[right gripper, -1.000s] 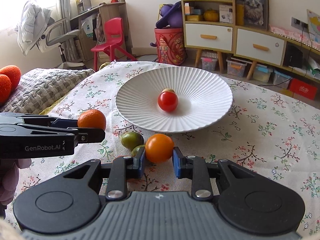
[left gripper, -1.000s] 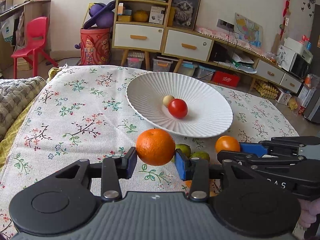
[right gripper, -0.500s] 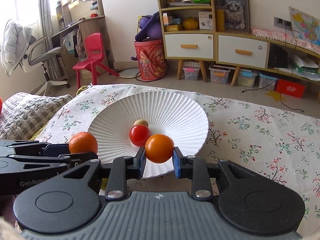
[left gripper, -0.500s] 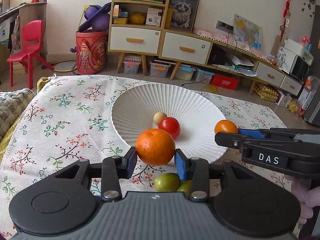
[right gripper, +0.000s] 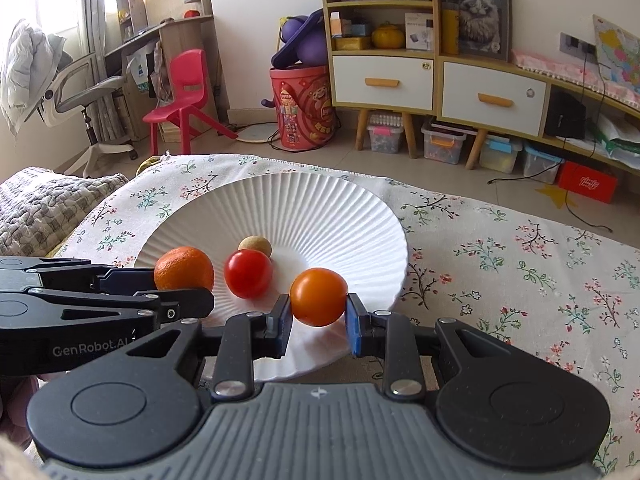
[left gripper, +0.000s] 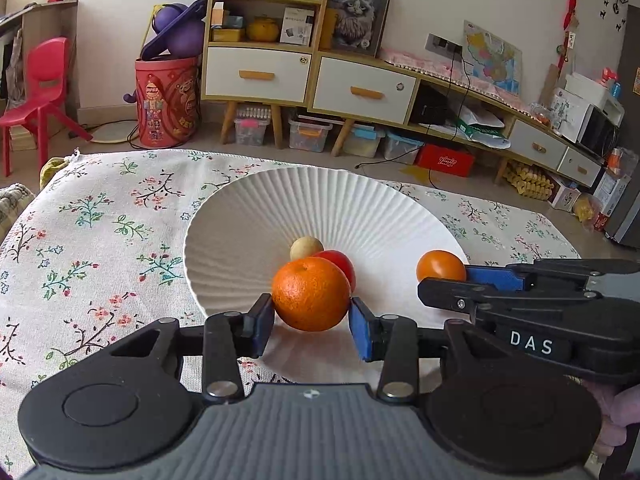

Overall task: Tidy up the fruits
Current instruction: 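Carry the orange and tangerine into the white bowl and open both tools, then withdraw from the bowl and grasp a beige round fruit with the left tool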

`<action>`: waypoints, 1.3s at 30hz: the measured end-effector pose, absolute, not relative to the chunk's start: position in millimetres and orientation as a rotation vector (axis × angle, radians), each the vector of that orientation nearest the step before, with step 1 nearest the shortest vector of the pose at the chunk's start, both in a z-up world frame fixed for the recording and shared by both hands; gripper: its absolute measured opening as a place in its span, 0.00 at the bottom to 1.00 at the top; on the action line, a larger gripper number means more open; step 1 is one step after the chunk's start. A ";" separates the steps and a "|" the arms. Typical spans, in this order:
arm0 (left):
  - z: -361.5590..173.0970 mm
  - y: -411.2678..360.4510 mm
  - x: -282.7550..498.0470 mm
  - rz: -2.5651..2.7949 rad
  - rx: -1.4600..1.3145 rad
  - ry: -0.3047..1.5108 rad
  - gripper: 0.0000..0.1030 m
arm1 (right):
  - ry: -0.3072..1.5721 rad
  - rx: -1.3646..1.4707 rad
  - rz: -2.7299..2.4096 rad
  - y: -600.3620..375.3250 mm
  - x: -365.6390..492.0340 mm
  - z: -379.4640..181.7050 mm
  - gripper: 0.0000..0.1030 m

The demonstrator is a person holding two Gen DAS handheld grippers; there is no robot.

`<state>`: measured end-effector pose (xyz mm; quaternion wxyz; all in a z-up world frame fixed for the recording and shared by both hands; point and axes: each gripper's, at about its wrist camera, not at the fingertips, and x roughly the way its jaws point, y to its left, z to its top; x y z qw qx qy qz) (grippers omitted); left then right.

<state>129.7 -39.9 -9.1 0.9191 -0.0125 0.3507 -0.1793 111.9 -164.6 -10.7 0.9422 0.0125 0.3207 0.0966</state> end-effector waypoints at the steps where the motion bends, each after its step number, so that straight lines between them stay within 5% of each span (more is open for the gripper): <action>1: -9.5 -41.3 130.1 -0.371 -0.026 0.723 0.26 | 0.654 0.025 0.199 -164.5 112.0 -10.9 0.25; 11: -8.4 -42.1 128.0 -0.368 -0.017 0.716 0.28 | 0.650 0.025 0.206 -165.3 110.8 -9.1 0.27; 39: 5.6 -8.5 82.8 -0.352 -0.012 0.703 0.62 | 0.657 0.025 0.192 -170.3 63.3 1.7 0.60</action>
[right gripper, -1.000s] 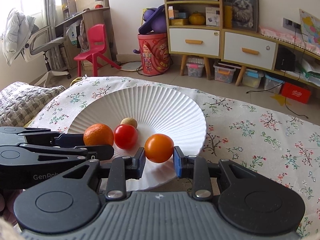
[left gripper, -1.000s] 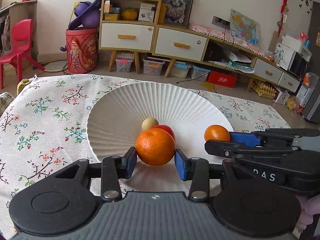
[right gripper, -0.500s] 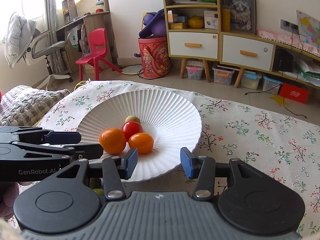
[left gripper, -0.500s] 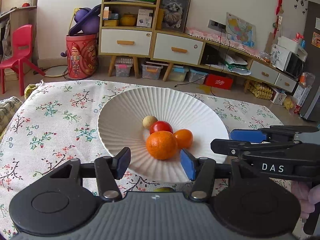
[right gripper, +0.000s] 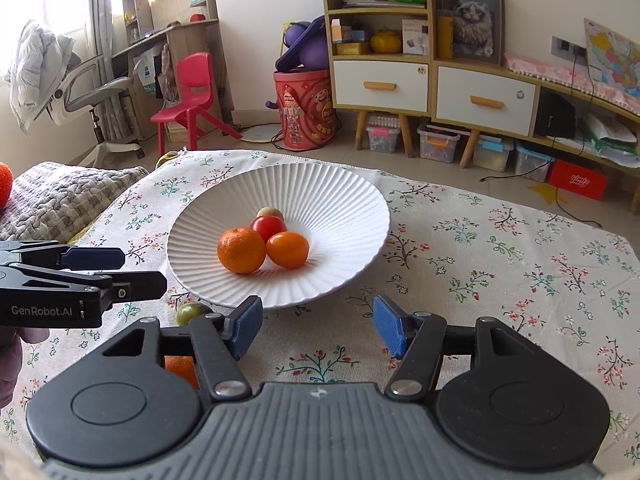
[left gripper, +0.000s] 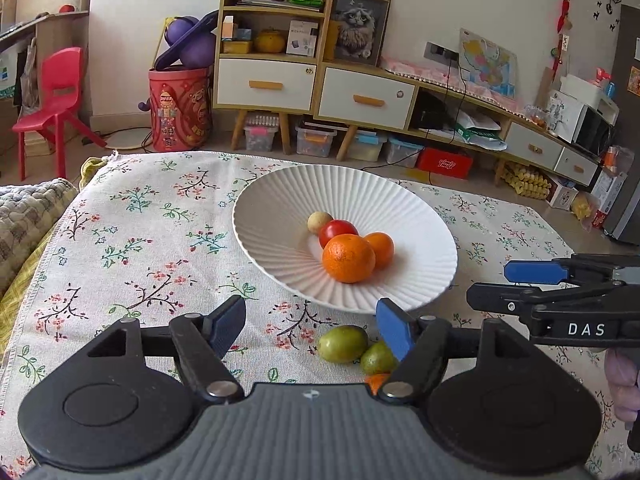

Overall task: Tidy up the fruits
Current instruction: 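Withdraw from the bowl and grasp a beige round fruit with the left tool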

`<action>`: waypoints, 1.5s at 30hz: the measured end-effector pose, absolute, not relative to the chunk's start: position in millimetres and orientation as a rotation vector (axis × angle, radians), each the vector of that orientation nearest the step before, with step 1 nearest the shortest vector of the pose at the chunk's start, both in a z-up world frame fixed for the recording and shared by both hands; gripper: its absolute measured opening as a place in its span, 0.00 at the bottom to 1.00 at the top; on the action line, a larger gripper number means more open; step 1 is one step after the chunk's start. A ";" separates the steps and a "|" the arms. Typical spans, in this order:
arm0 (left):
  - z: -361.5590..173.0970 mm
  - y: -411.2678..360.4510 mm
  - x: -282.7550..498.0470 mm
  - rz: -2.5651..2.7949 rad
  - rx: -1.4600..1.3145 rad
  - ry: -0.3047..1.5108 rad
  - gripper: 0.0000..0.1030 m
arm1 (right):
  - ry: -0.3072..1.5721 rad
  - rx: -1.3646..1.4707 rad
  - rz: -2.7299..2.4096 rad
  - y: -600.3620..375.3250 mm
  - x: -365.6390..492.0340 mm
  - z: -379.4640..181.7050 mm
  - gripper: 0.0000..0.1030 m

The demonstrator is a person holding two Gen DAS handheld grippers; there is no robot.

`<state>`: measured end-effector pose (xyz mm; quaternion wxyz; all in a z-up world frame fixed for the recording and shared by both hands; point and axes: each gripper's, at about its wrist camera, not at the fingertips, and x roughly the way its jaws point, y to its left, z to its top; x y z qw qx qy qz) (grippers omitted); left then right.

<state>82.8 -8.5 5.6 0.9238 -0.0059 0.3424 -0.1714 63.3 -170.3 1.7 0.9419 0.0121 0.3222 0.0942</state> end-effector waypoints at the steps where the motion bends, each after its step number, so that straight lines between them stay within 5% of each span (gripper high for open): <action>1: 4.2 -8.1 81.6 -0.348 -0.012 0.708 0.64 | 0.659 0.025 0.186 -170.5 60.9 1.7 0.62; 15: -13.8 -3.8 54.4 -0.328 0.036 0.764 0.80 | 0.696 0.016 0.145 -173.1 36.6 -13.5 0.84; 31: -26.6 -11.0 34.1 -0.358 0.055 0.823 0.82 | 0.735 -0.018 0.115 -168.9 28.6 -28.7 0.87; 38: -30.2 -28.2 31.1 -0.429 0.069 0.845 0.58 | 0.743 -0.026 0.111 -169.1 29.3 -31.0 0.87; 45: -31.9 -35.2 31.1 -0.491 0.062 0.845 0.24 | 0.747 -0.034 0.121 -166.8 31.4 -32.2 0.87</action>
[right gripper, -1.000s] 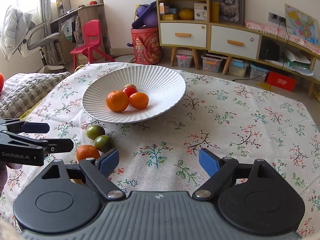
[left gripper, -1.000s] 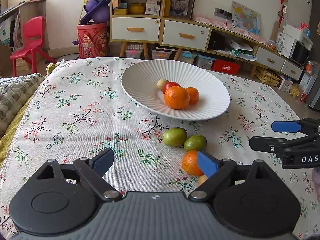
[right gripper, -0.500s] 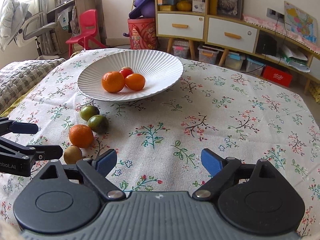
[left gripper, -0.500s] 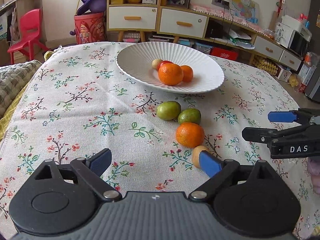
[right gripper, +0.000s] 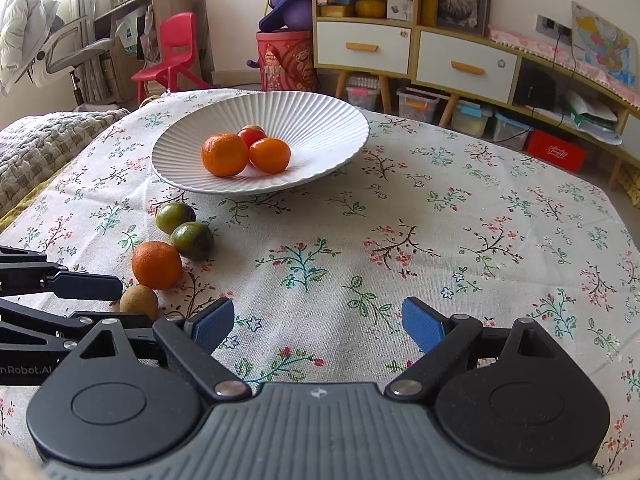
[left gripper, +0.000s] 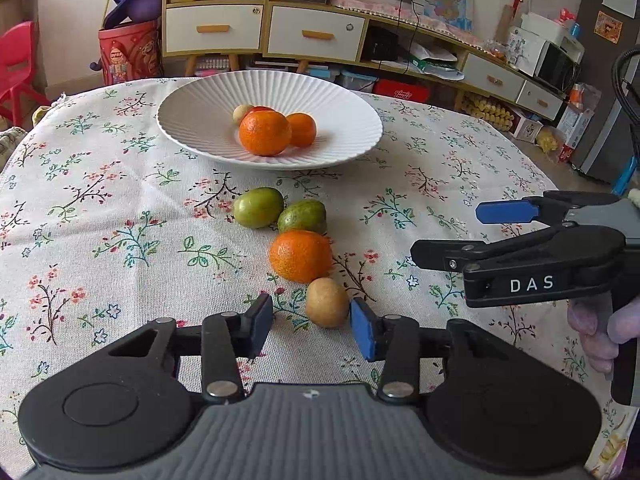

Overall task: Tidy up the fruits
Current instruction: 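Withdraw from the bowl and grasp a beige round fruit with the left tool, then grasp the remaining orange with the right tool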

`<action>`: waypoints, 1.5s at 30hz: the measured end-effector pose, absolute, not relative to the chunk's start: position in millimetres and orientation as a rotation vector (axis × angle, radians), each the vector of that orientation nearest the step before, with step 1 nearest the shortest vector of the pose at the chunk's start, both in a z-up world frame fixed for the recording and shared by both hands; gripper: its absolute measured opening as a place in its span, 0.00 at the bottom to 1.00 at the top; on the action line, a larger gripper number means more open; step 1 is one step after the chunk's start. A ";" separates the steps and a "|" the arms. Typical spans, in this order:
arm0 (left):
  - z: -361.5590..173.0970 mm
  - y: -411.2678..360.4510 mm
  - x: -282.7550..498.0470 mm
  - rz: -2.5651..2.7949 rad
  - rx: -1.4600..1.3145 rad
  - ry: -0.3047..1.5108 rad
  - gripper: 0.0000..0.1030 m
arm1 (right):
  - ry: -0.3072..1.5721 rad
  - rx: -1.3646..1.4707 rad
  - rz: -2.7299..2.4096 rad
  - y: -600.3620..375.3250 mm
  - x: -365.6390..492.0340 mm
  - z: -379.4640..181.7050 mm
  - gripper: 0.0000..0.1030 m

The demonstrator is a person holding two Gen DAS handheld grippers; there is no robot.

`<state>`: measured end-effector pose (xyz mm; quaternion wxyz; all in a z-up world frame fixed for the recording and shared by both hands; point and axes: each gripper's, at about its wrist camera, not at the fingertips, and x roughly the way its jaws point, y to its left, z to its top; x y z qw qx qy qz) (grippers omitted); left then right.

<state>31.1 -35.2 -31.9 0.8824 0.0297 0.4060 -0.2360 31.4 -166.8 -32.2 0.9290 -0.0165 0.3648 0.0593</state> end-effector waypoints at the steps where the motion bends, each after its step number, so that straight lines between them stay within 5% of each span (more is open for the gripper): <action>1: -31.8 -36.2 30.3 -0.501 0.060 0.845 0.20 | 0.748 -0.035 0.123 -166.3 31.4 -32.4 0.87; 3: -32.2 -37.1 30.3 -0.520 0.057 0.847 0.08 | 0.749 -0.037 0.127 -165.0 31.6 -32.7 0.86; 28: -19.7 10.2 37.1 -0.378 0.049 0.828 0.07 | 0.758 -0.044 0.269 -126.2 37.7 -29.1 0.75; 45: -18.5 22.7 37.0 -0.340 0.037 0.832 0.07 | 0.798 0.010 0.366 -101.9 47.0 -32.2 0.49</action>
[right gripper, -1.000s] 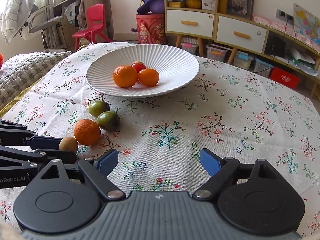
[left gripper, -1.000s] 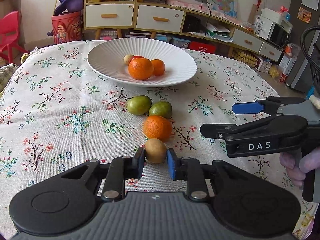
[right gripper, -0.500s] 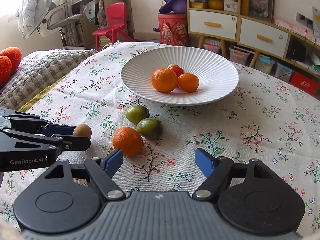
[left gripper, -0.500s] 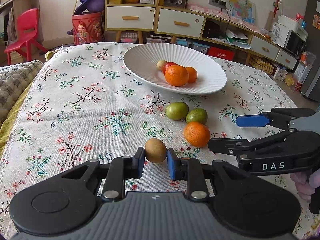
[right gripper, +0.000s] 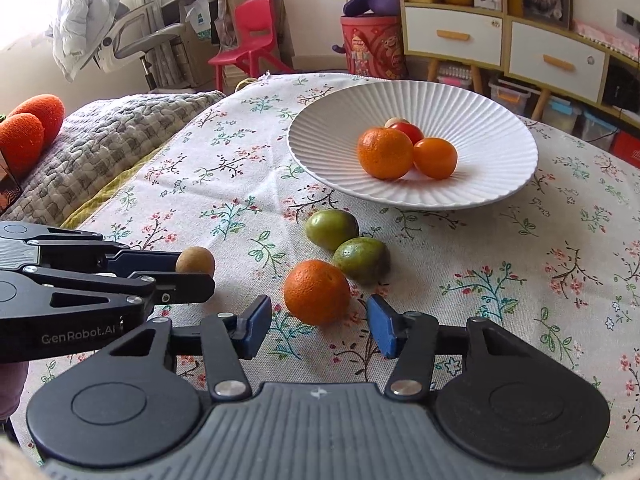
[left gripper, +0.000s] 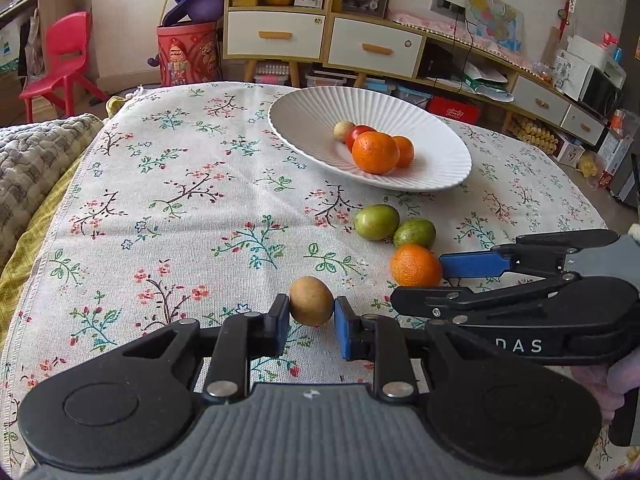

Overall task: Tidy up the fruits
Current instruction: 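Grasp the remaining orange with the right tool, then carry the beige fruit and orange into the white bowl and release them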

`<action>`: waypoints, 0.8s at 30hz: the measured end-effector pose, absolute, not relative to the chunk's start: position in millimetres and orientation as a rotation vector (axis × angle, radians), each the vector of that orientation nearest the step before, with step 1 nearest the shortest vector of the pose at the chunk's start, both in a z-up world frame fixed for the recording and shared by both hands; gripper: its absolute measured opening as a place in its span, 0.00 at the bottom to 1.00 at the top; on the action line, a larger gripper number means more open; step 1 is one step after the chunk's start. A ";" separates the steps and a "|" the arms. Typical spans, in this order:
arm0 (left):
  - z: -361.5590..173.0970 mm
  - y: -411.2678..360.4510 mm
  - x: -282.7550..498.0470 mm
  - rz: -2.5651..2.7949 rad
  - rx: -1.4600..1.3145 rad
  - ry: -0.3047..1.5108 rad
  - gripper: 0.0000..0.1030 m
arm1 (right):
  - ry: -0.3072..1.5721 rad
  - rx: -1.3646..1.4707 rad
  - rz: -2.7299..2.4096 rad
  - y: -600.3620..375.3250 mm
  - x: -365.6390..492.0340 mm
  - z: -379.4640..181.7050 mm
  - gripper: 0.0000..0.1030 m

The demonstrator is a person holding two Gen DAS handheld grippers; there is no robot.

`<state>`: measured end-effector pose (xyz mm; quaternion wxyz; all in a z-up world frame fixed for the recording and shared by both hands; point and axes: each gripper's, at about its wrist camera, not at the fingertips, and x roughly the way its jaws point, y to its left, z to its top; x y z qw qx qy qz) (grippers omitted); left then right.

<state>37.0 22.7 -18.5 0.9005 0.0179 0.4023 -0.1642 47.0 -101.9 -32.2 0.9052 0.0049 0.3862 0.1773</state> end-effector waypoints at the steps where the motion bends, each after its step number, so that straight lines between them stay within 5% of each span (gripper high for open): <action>1: -18.7 22.7 37.4 -0.339 0.037 0.833 0.07 | 0.796 0.012 0.371 -101.3 47.1 -32.2 0.49; 24: -19.2 18.3 40.4 -0.338 0.057 0.829 0.07 | 0.790 0.038 0.372 -104.4 51.0 -31.5 0.31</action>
